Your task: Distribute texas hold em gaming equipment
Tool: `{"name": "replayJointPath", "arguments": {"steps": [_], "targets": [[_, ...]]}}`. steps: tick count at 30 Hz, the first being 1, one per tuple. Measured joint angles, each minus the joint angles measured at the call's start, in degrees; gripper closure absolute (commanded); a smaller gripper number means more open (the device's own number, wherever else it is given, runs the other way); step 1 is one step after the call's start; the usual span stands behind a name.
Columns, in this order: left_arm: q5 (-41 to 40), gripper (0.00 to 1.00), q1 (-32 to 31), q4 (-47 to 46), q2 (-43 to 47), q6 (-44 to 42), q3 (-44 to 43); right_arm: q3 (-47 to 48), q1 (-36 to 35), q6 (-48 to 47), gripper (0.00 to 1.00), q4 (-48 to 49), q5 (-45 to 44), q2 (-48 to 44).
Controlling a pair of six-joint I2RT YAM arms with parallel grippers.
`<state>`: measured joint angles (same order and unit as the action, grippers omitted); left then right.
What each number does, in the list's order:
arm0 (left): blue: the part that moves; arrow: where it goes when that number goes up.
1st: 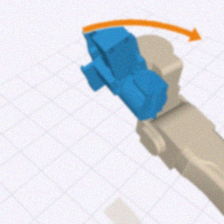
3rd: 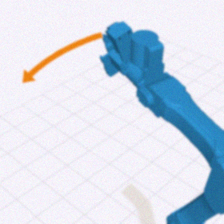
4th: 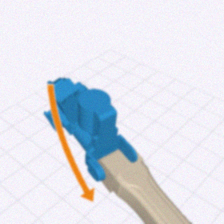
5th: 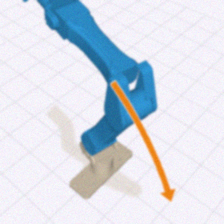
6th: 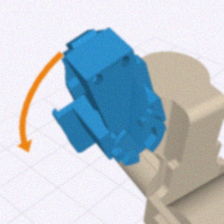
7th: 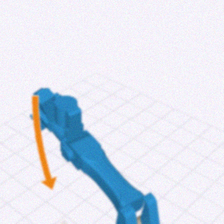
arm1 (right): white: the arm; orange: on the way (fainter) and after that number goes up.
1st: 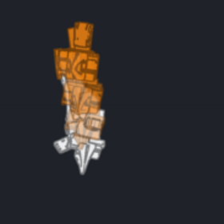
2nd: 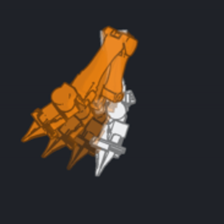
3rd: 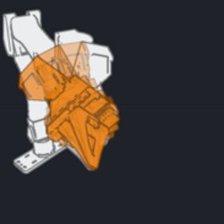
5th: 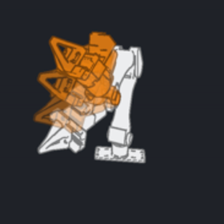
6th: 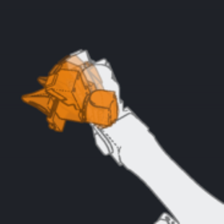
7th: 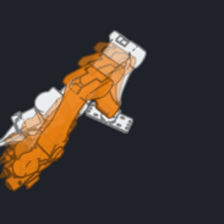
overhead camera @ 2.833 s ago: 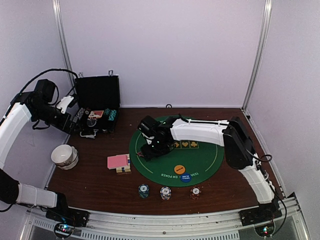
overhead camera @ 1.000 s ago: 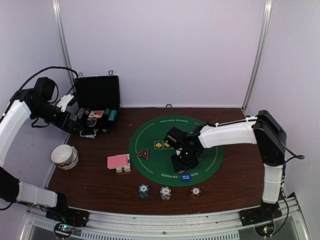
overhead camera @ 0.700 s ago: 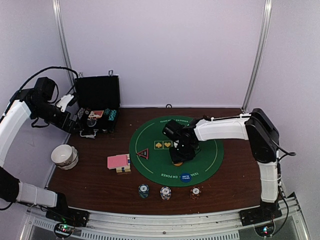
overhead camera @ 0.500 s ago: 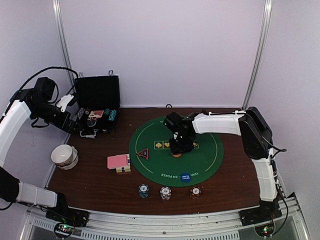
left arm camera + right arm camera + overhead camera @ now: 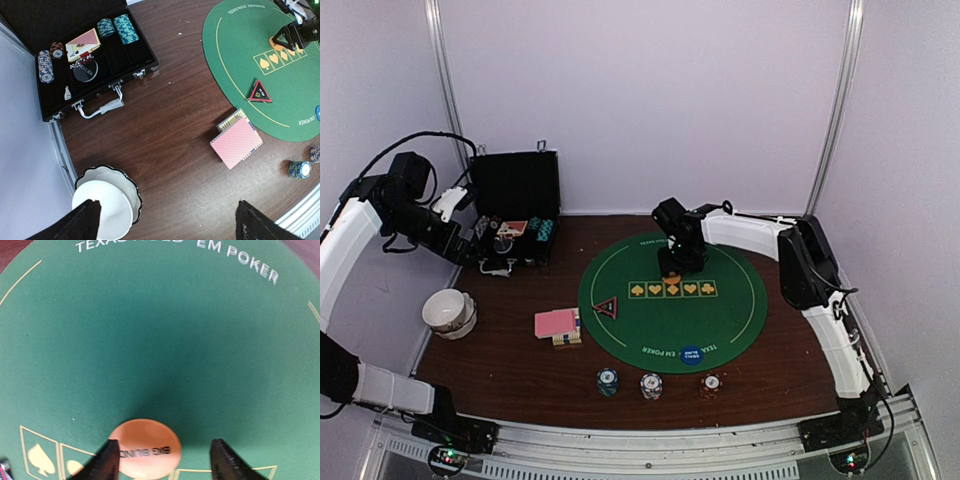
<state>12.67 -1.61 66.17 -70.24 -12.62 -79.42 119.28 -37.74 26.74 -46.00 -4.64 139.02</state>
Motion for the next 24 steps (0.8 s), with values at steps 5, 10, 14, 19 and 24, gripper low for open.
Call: {"name": "replayJointPath", "arguments": {"steps": [5, 10, 14, 19, 24], "targets": [[-0.15, 0.02, 0.00, 0.11, -0.28, -0.09, 0.00, -0.39, 0.50, -1.20, 0.26, -0.22, -0.81, -0.72], [-0.39, 0.02, 0.00, 0.17, -0.26, -0.20, 0.00, -10.67, 0.11, -1.09, 0.32, 3.61, 0.57, -6.38], [-0.46, 0.02, 0.00, 0.37, -0.26, -0.24, 0.00, -15.98, -0.28, -0.39, 0.35, 6.62, 2.38, -8.57], [-0.46, 0.02, 0.00, 0.42, -0.26, -0.31, 0.00, -17.25, -0.44, 0.33, 0.42, 8.61, 3.06, -8.59], [-0.46, 0.03, 0.00, 0.46, -0.28, -0.33, 0.00, -16.11, -0.37, 0.61, 0.53, 8.83, 3.39, -7.96]]}}
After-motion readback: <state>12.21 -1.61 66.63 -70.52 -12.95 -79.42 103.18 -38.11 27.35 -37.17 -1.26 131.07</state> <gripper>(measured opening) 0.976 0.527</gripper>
